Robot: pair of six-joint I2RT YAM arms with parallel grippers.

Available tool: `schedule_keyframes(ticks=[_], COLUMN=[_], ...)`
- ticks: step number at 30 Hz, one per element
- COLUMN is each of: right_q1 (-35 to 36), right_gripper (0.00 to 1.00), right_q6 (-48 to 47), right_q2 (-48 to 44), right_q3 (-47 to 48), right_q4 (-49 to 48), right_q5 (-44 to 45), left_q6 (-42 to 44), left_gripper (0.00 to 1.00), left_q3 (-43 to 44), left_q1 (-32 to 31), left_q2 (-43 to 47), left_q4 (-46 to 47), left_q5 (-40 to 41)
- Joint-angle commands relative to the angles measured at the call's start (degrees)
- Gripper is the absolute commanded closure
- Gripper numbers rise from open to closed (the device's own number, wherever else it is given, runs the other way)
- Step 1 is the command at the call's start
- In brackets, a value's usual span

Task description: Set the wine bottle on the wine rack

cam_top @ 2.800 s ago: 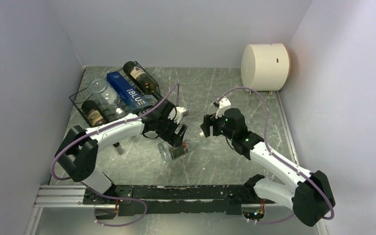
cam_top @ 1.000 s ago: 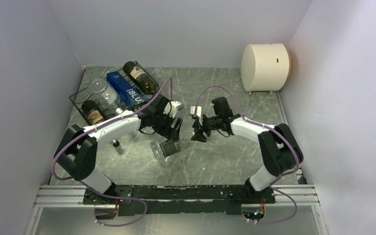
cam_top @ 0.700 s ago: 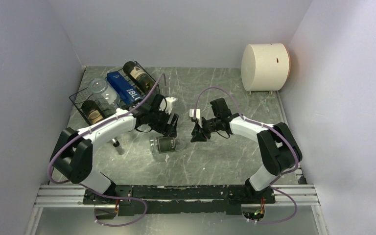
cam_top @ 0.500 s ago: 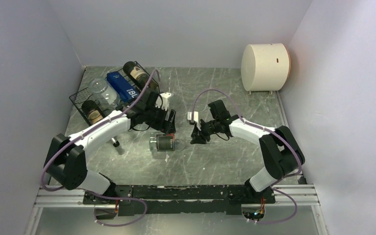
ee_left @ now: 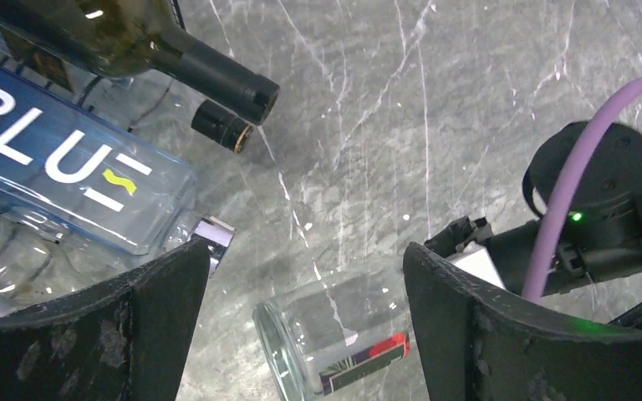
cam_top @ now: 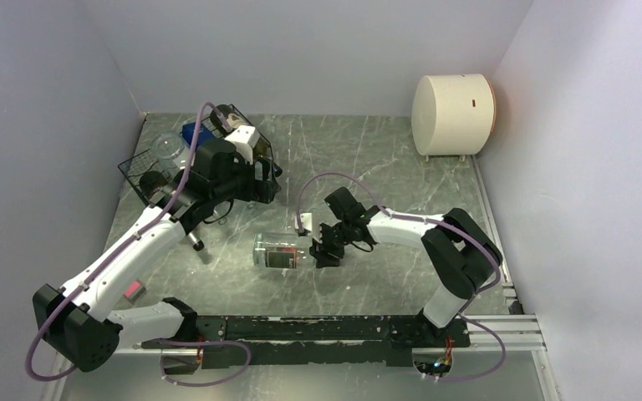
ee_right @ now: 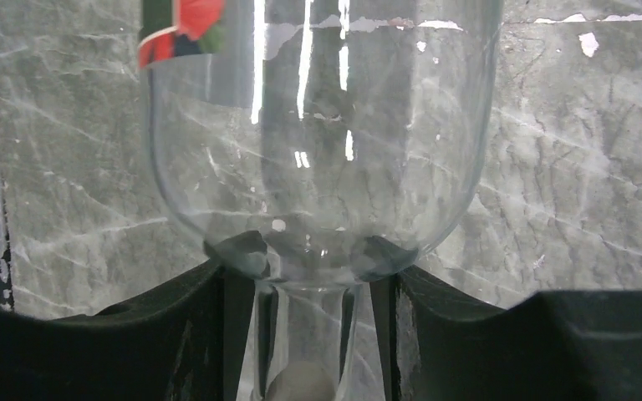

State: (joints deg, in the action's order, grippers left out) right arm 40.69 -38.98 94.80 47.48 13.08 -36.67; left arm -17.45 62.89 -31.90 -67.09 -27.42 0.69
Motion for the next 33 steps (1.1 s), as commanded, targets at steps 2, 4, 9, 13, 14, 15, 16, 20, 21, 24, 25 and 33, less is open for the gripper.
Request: schedule_keyframes(ticks=[2,4,9,13,14,15,16,20,21,24,25,33], right_q1=[2.6,2.8,2.9,2.9,3.0,2.9,3.0,3.0,2.9,2.9,2.9,2.8], right_gripper=[0.47,0.48,0.78,1.00,1.00,1.00,1.00,1.00,1.00,1.00,1.00,1.00], right_q6=[1.3,1.7,2.1,2.1,2.2,2.4,2.8,7.1,8.4,12.7,13.6,19.5], right_q2=[1.5,1.2,0.4,-0.2,-0.6,-1.1,-1.8,-5.9,-7.1,-11.0,-12.2,-23.2], right_q3=[1.6,1.1,0.3,-0.2,-0.3,-0.4,-0.5,-1.3,-1.7,-3.3,-3.8,-8.4], right_q4=[-0.2,-0.8,-1.4,-1.3,-1.3,-1.3,-1.6,-5.2,-6.4,-10.2,-11.0,-16.2], right_q5=[6.2,6.9,7.5,7.9,7.7,7.5,7.3,6.0,5.9,6.3,6.3,5.3], left_q6=[-0.6,-0.5,-0.2,0.0,0.0,0.2,0.2,0.3,0.3,0.3,0.3,0.9], left_gripper=[0.10,0.10,0.10,0.09,0.10,0.10,0.10,0.09,0.09,0.09,0.09,0.09], left_q3=[1.9,1.9,1.9,2.2,2.2,2.3,2.4,3.1,3.4,3.8,4.0,6.2], left_q1=[0.5,0.5,0.5,0.6,0.6,0.6,0.5,0.5,0.5,0.6,0.7,0.6], left_q2=[1.0,1.2,1.4,1.7,1.8,2.0,2.2,3.0,3.3,4.2,4.4,6.5], left_q4=[0.3,0.2,0.2,-0.1,-0.1,-0.1,-0.2,-0.4,-0.4,-0.5,-0.6,-1.5], left_q5=[3.3,3.4,3.6,4.0,4.1,4.3,4.5,5.2,5.4,5.9,6.0,7.8])
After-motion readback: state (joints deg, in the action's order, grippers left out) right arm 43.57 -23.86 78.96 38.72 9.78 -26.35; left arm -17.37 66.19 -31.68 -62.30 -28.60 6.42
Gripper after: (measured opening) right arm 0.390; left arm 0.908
